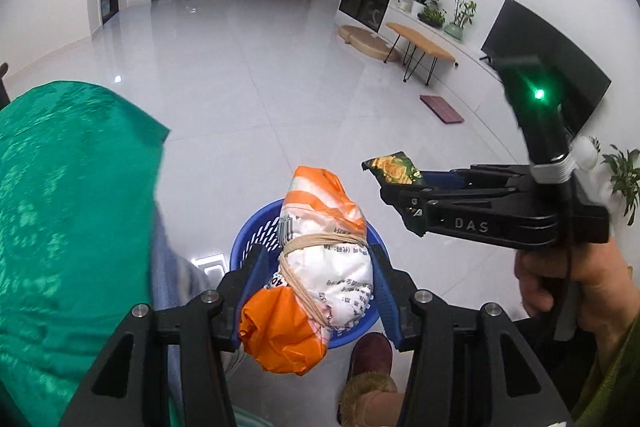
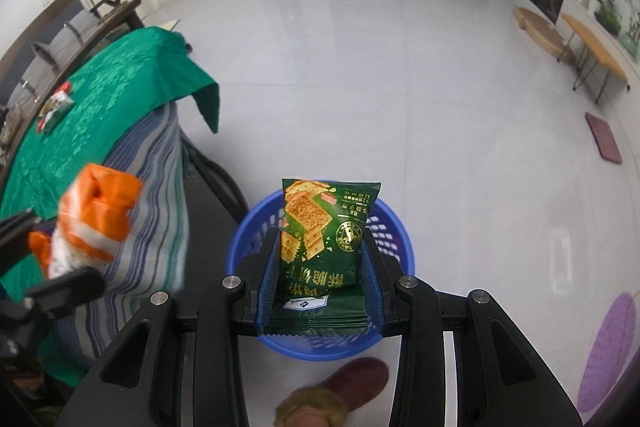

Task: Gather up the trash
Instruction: 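Carry bundle and cracker packet over the blue wastebasket and open both tools, then move both tools back over the table toward the remaining trash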

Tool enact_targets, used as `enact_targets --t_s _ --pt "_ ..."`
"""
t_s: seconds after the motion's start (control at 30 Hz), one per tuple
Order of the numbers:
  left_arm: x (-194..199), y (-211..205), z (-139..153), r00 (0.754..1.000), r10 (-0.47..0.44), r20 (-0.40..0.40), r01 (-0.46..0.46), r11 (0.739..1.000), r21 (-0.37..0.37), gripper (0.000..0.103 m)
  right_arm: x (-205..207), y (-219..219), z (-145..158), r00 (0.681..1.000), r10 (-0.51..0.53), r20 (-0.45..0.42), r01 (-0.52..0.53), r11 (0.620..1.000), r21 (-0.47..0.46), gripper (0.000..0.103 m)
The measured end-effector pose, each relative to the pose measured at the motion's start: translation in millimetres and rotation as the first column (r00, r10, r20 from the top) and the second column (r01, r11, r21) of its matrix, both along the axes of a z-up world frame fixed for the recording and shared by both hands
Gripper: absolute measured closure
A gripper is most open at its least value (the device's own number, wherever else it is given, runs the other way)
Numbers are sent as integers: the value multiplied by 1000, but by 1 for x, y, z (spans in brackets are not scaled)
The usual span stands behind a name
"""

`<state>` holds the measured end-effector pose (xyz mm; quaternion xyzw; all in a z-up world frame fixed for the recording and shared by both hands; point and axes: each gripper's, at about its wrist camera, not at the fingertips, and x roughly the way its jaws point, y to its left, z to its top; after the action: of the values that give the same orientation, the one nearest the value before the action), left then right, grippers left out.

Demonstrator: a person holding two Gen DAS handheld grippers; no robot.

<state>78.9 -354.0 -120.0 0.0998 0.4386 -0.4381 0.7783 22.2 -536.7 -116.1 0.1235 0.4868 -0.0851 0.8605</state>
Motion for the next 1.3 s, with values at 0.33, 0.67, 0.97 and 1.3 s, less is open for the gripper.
enact_targets --t_s 0.33,0.67,0.97,1.3 --pt "12 -40 -46 1000 -16 -8 16 999 41 43 -6 -31 -7 998 -61 21 58 993 100 59" --pt "16 -20 -29 993 100 -64 -101 995 -11 34 -18 -42 18 984 -136 117 126 989 83 21" --pt "-4 86 80 984 167 64 -155 975 -161 21 -9 -7 51 964 -136 230 157 985 -74 3" --pt "32 246 60 856 477 200 -487 874 0 21 14 128 81 911 146 386 -51 968 -246 1"
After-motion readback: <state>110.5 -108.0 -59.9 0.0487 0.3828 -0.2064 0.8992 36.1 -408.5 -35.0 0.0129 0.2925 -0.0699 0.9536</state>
